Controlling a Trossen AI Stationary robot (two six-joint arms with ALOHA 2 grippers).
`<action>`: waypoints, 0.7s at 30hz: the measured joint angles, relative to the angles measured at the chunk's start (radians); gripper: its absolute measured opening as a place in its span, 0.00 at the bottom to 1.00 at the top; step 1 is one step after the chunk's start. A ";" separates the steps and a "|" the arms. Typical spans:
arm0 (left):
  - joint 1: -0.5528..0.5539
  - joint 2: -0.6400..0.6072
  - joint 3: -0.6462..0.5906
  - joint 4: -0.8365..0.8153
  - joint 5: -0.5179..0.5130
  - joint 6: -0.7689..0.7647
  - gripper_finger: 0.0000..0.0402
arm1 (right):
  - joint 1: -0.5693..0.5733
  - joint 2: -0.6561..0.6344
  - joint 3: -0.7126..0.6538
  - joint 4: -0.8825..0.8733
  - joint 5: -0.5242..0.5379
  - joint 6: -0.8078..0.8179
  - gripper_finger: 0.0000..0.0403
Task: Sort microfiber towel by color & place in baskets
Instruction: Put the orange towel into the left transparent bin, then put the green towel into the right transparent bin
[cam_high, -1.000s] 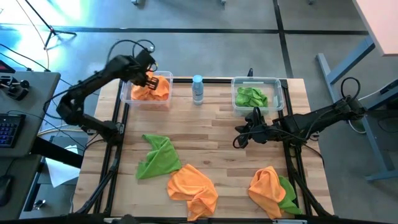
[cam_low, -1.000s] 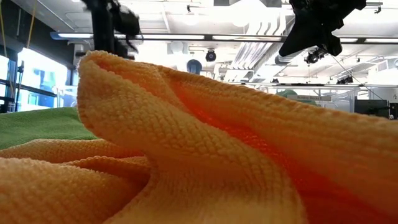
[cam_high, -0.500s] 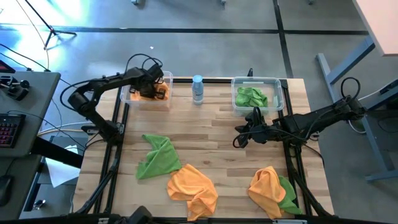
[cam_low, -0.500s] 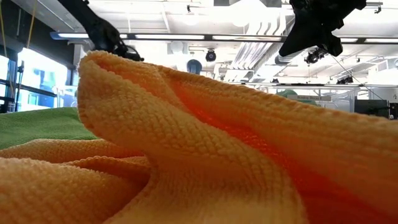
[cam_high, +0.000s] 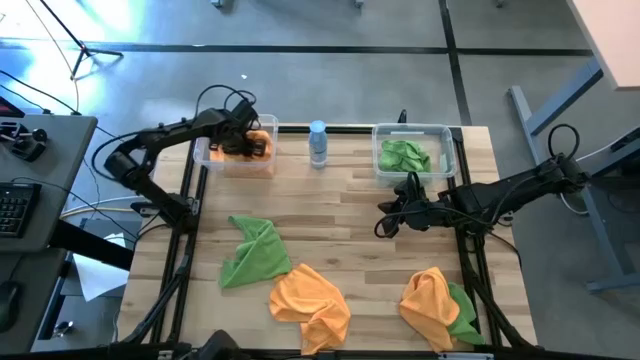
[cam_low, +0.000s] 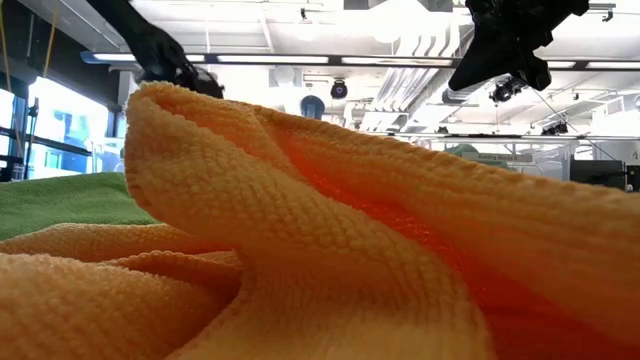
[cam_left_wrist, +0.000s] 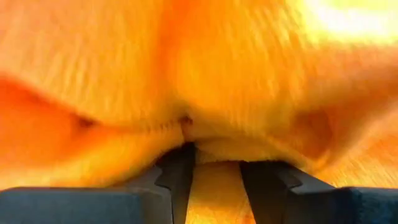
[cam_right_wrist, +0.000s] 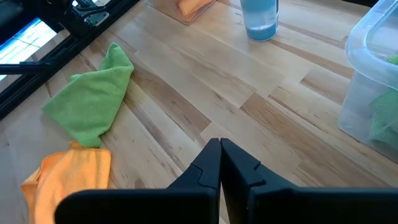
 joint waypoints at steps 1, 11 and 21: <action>-0.001 -0.027 0.000 -0.001 0.000 -0.002 0.31 | 0.000 0.000 0.000 0.000 0.000 0.000 0.00; -0.030 -0.366 0.000 0.000 -0.004 -0.044 0.31 | 0.000 0.000 0.000 0.000 0.000 -0.015 0.00; -0.363 -0.561 0.002 0.019 -0.140 -0.167 0.30 | 0.000 0.000 0.000 0.000 0.000 -0.056 0.00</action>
